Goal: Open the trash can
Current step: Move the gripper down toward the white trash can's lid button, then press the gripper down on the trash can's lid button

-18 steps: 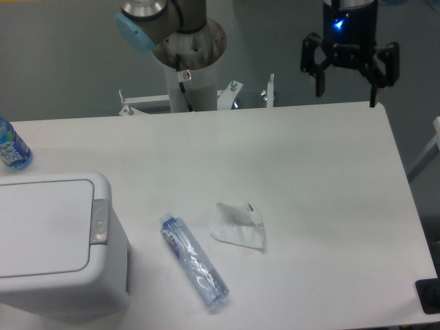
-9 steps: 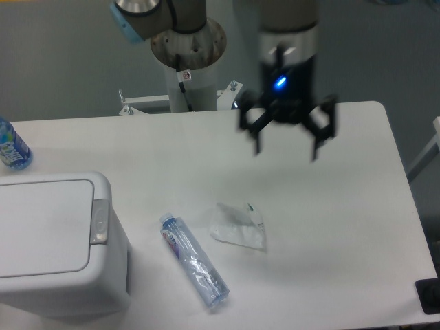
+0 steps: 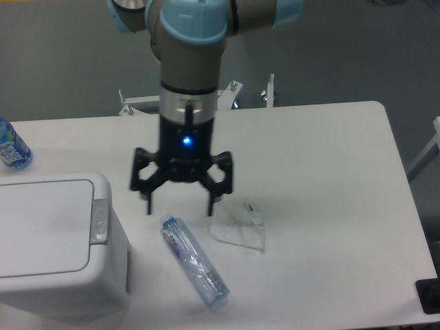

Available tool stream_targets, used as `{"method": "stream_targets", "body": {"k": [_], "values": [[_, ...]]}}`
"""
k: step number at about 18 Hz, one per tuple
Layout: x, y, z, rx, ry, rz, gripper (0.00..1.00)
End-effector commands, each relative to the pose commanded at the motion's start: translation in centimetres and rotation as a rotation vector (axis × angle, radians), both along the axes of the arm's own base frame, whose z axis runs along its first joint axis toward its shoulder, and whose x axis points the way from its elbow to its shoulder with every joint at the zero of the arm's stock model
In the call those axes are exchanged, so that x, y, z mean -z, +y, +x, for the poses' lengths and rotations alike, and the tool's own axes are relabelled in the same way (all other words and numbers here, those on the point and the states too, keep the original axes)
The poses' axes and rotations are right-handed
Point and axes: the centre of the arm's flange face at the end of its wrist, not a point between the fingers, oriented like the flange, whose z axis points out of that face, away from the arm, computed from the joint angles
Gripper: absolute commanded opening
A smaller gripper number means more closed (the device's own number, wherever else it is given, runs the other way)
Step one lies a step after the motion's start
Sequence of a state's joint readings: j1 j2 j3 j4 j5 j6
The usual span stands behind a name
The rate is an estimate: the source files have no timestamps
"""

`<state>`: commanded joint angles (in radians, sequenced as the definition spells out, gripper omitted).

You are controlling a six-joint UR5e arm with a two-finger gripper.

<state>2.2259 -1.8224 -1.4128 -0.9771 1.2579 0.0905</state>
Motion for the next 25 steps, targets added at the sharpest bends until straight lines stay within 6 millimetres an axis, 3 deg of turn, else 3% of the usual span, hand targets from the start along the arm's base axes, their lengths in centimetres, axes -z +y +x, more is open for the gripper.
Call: {"method": "stream_targets", "body": {"k": [6, 14, 25], "values": [[1.0, 1.4, 2.3, 0.043, -0.008, -0.012, 1.0], [2.6, 2.3, 1.5, 0.051, 0.004, -0.011, 1.0], [2.0, 2.0, 1.0, 0.041, 0.015, 0.0, 1.0]]}}
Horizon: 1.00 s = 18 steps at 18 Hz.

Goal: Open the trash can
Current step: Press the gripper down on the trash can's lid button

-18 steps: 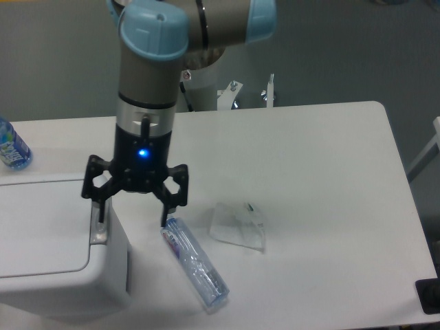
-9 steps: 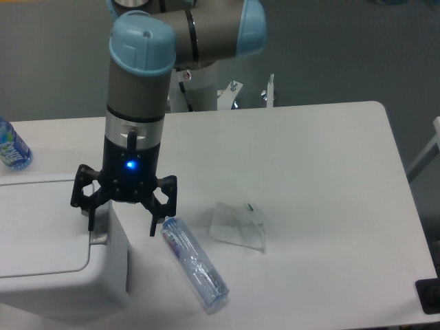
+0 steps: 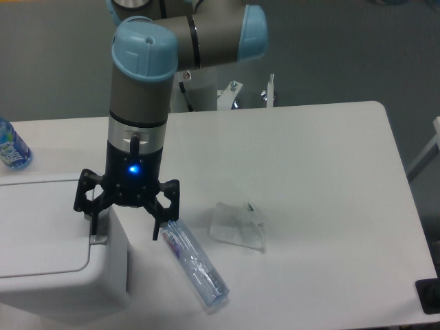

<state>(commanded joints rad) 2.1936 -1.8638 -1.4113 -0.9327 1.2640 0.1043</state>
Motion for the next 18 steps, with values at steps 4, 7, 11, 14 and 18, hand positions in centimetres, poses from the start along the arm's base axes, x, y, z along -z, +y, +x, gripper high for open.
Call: {"method": "stream_targets", "body": {"k": [4, 7, 11, 14, 18], "values": [[-0.02, -0.11, -0.29, -0.005, 0.001, 0.001, 1.0], [0.03, -0.13, -0.33, -0.007, 0.005, 0.0, 1.0], [0.39, 0.02, -0.31, -0.007, 0.002, -0.004, 1.0], [0.7, -0.02, -0.28, -0.005, 0.001, -0.005, 1.0], [0.87, -0.04, -0.27, -0.005, 0.0, -0.007, 1.0]]}}
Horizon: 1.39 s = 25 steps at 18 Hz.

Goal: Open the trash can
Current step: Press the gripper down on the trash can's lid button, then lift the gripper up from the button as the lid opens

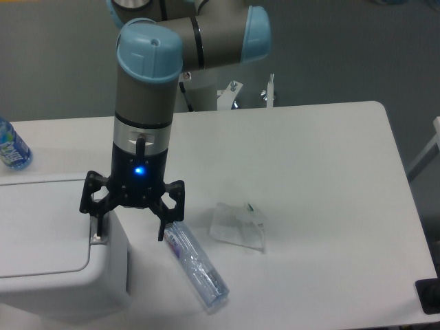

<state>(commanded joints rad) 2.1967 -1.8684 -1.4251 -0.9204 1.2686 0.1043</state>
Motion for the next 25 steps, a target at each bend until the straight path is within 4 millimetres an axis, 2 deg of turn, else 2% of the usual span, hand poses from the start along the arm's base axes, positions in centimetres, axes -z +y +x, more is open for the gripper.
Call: {"method": "stream_targets", "body": {"k": [17, 19, 20, 22, 25], "values": [[0.1, 0.3, -0.3, -0.003, -0.001, 0.0, 1.0], [-1.1, -0.2, -1.6, -0.023, 0.009, 0.017, 1.0], [-2.3, -0.6, -2.3, -0.034, 0.021, 0.035, 1.0], [-4.7, -1.6, -4.5, -0.068, 0.05, 0.068, 1.0], [-6.7, -3.7, -7.0, -0.041, 0.128, 0.077, 1.0]]}}
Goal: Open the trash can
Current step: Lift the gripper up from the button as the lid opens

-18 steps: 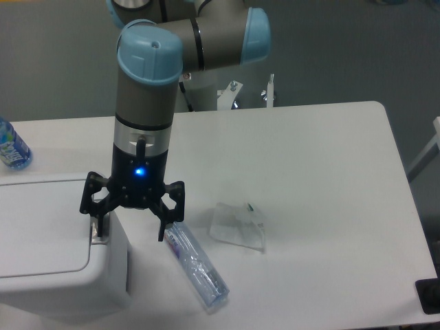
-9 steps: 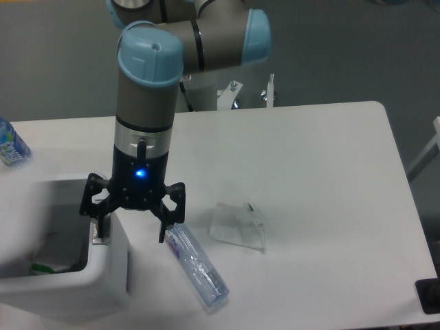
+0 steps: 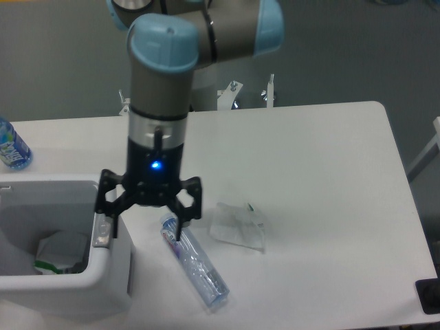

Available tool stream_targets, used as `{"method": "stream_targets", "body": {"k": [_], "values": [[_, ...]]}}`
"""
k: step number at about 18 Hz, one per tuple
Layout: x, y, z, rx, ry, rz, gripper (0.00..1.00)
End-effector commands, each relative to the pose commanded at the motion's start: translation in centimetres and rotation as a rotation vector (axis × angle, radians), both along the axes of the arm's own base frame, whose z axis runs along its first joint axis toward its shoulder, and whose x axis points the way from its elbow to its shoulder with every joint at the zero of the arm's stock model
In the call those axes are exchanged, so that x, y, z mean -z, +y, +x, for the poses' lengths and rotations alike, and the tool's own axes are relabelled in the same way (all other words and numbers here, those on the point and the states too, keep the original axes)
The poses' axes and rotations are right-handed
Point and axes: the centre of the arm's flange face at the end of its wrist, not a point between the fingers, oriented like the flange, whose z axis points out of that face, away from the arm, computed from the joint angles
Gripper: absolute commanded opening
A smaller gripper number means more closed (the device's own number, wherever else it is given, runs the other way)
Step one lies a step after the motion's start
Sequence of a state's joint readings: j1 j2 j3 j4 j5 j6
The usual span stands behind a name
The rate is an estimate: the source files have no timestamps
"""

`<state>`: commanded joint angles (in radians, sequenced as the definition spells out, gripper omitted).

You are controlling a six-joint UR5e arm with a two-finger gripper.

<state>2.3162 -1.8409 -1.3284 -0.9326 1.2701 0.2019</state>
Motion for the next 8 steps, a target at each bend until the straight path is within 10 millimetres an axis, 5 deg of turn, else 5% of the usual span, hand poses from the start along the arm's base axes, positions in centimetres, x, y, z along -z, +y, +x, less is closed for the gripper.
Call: {"method": "stream_targets", "body": {"k": [8], "values": [[1.7, -9.0, -6.2, 0.311, 0.189, -0.459, 1.0]]}}
